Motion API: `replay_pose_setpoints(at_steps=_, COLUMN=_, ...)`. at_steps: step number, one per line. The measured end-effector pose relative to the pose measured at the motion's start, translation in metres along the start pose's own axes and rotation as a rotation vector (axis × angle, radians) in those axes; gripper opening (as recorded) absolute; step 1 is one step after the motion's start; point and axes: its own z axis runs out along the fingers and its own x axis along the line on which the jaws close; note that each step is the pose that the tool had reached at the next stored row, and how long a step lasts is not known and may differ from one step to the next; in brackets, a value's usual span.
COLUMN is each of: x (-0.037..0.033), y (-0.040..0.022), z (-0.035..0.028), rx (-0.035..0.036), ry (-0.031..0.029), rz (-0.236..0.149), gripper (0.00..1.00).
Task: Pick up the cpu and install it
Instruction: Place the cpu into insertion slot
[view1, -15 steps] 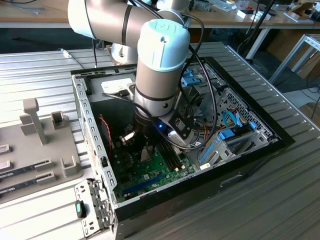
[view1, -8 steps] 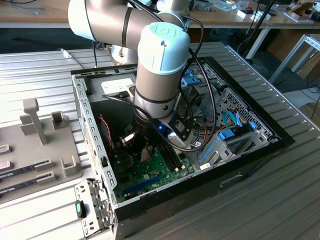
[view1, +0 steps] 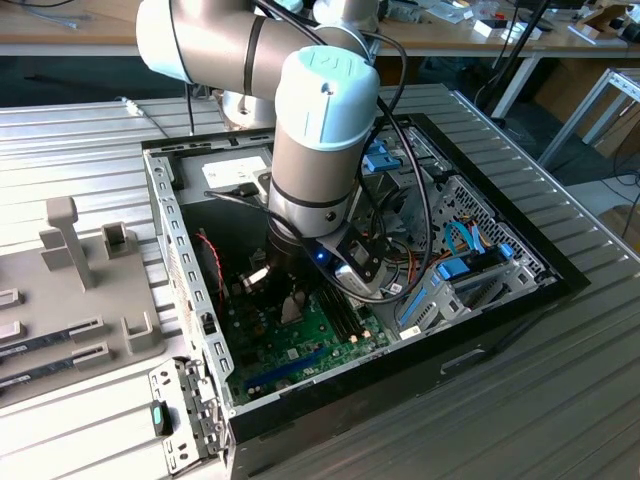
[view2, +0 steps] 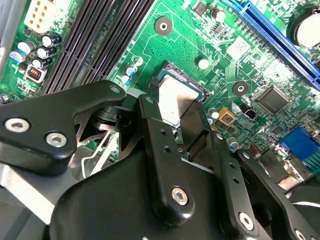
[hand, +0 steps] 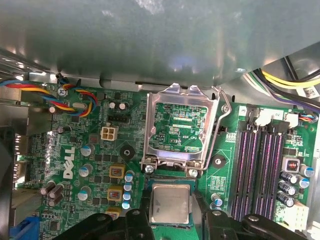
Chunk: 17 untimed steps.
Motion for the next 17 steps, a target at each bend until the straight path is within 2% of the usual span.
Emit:
replay_pose_setpoints(at_steps=3, x=0.0, y=0.0, z=0.0001, rx=0.0, ry=0.0, rz=0.0, gripper=0.45)
replay_pose_setpoints(at_steps=5, x=0.0, y=0.0, z=0.0001, rx=0.0001, ry=0.0001, rz=0.0, gripper=0.39)
replay_pose_setpoints(at_steps=14, x=0.0, y=0.0, z=0.0003, rx=0.0, ry=0.0, rz=0.0, gripper=0.39)
replay_pose_setpoints(at_steps=15, x=-0.0001, y=0.0, z=-0.0011, rx=-0.0046, ry=-0.0009, rz=0.002, gripper=0.39)
replay_pose_setpoints(at_steps=17, x=0.0, y=-0.0001, z=-0.0028, rx=-0.0073, ry=-0.0006, rz=0.005, gripper=0.39)
